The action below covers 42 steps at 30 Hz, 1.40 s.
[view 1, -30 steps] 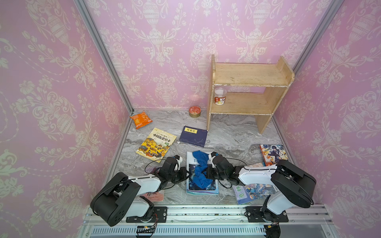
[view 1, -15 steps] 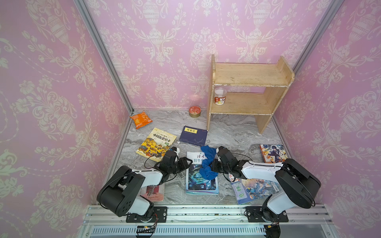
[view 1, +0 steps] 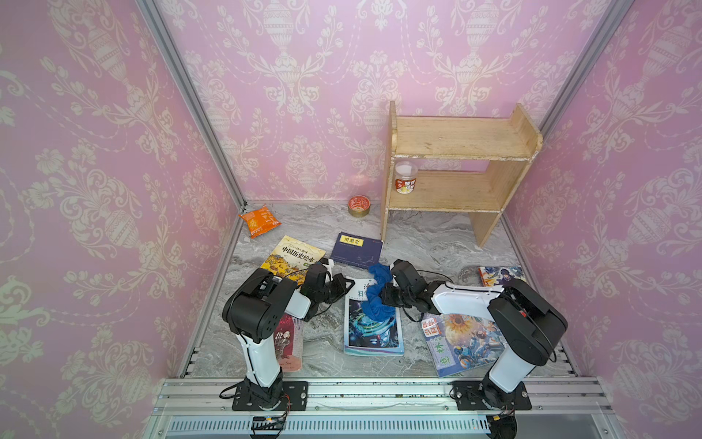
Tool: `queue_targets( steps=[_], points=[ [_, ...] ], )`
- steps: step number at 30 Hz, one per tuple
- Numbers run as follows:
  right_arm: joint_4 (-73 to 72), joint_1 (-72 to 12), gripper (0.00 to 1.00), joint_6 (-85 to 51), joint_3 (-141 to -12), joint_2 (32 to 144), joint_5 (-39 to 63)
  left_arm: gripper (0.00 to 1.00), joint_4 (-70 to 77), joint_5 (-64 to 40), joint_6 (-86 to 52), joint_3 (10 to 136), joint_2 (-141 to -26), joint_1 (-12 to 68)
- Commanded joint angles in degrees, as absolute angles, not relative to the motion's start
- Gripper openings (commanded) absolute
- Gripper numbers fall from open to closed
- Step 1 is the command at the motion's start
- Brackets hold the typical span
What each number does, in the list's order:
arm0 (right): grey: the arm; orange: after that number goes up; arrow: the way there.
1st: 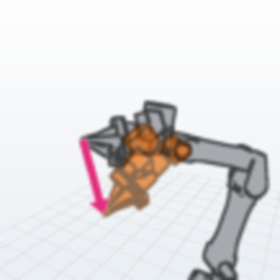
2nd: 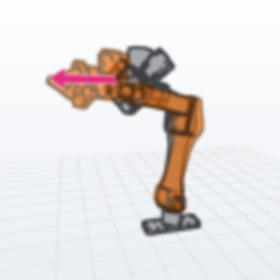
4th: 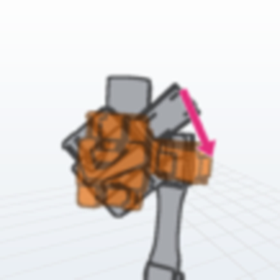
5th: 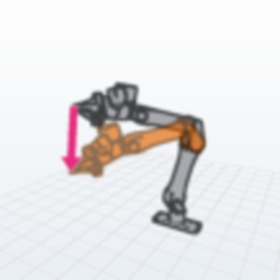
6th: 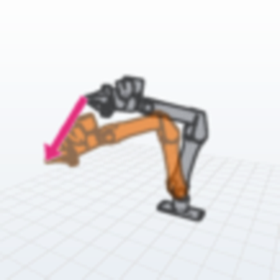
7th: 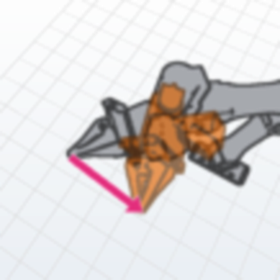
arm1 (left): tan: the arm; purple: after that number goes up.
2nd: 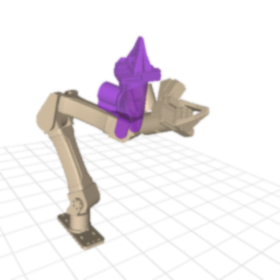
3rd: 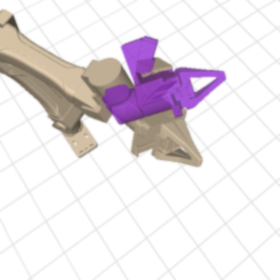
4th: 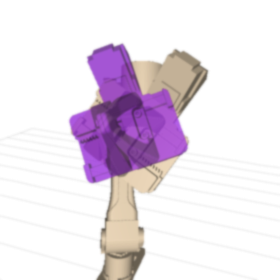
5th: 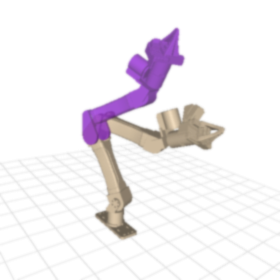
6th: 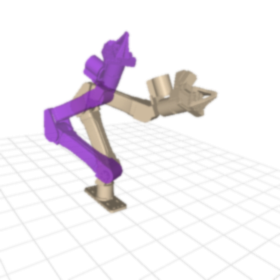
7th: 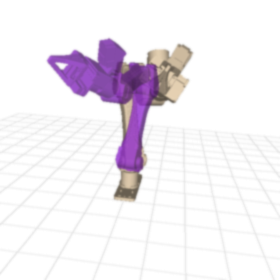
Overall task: Wipe the cover of the book
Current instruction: Wipe the dirt from the cover of the book.
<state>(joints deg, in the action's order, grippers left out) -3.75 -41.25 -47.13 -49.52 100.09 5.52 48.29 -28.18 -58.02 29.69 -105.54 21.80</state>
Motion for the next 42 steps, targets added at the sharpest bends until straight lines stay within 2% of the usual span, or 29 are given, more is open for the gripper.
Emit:
queue_targets(
  steps=[1,4,6,12,17,19,25,30,33,36,39,42],
  points=[
    [7.05,-48.3,0.0,-44.13,-51.47,107.24,5.87,0.0,49.76,-31.61,-59.42,27.51,-106.27,24.46],
    [6.79,-53.31,0.0,-45.06,-51.43,108.06,5.63,0.0,52.94,-30.94,-60.98,25.92,-106.1,24.52],
    [4.66,-53.19,0.0,-47.19,-46.92,106.44,4.93,0.0,53.79,-30.32,-61.22,25.08,-105.58,24.52],
    [-0.21,-43.26,0.0,-51.84,-29.37,96.87,2.53,0.0,51.17,-28.18,-59.51,24.38,-102.09,24.61],
    [3.99,-39.31,0.0,-46.86,-32.73,96.0,2.14,0.0,48.7,-26.62,-58.01,24.52,-100.08,25.57],
    [3.43,-41.48,0.0,-46.49,-36.29,97.32,4.21,0.0,48.56,-25.85,-58.25,24.49,-100.17,25.92],
    [4.36,-57.33,0.0,-46.33,-49.41,106.83,6.76,0.0,49.22,-24.78,-58.46,25.58,-100.97,27.15],
    [-2.5,-64.42,0.0,-50.7,-42.63,107.2,10.45,0.0,47.23,-24.16,-57.26,25.87,-99.88,27.14],
    [-4.95,-61.54,0.0,-52.27,-34.17,101.51,9.96,0.0,44.48,-23.68,-55.83,26.23,-98.68,27.15],
    [-0.22,-55.05,0.0,-50.9,-29.69,95.35,6.33,0.0,42.72,-23.37,-54.94,26.61,-97.76,27.07],
    [2.4,-46.94,0.0,-49.13,-29.19,93.21,4.97,0.0,42.34,-23.4,-54.92,26.72,-97.47,27.07],
    [2.99,-43.29,0.0,-48.3,-32.63,95.36,3.98,0.0,42.92,-23.11,-55.34,26.54,-97.56,27.16]
  ],
)
